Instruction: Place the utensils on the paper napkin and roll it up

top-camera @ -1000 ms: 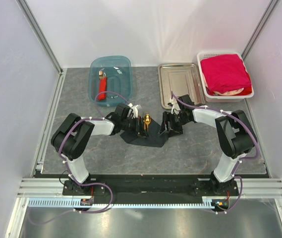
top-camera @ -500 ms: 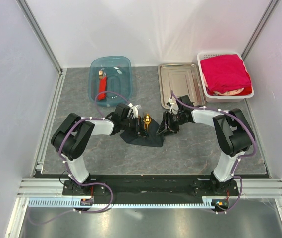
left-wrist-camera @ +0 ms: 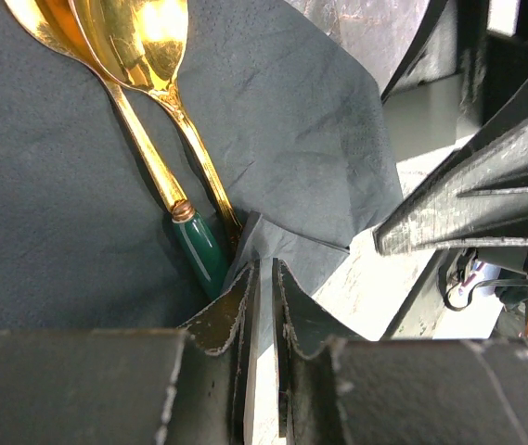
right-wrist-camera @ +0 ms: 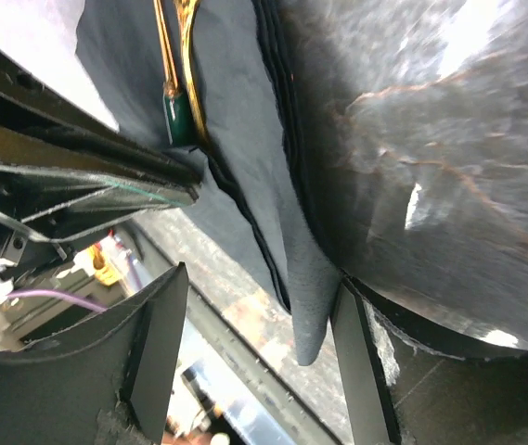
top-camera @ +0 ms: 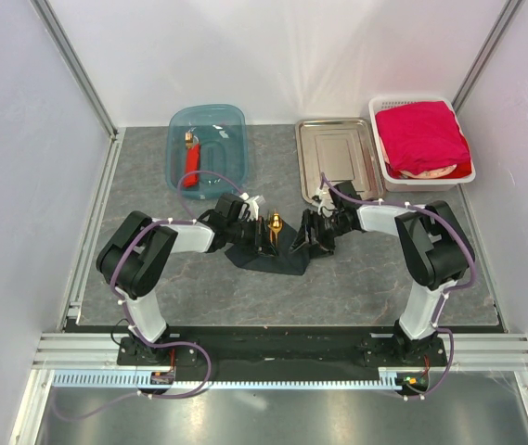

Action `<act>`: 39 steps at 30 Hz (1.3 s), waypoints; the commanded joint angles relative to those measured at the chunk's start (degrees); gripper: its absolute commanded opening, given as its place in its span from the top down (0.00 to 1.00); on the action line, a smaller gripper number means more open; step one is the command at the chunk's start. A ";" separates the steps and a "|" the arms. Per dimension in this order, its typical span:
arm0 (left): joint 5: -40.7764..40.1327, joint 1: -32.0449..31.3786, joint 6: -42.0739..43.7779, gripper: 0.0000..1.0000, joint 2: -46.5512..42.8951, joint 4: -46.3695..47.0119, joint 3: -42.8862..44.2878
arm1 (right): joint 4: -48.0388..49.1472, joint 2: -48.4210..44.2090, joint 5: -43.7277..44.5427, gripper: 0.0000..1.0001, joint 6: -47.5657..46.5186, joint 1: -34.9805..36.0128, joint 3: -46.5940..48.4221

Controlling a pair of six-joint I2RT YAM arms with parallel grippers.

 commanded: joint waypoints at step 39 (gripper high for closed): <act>-0.59 0.18 0.02 0.83 0.73 0.66 1.29 | 4.89 -2.39 -8.14 0.39 3.89 -3.59 -1.10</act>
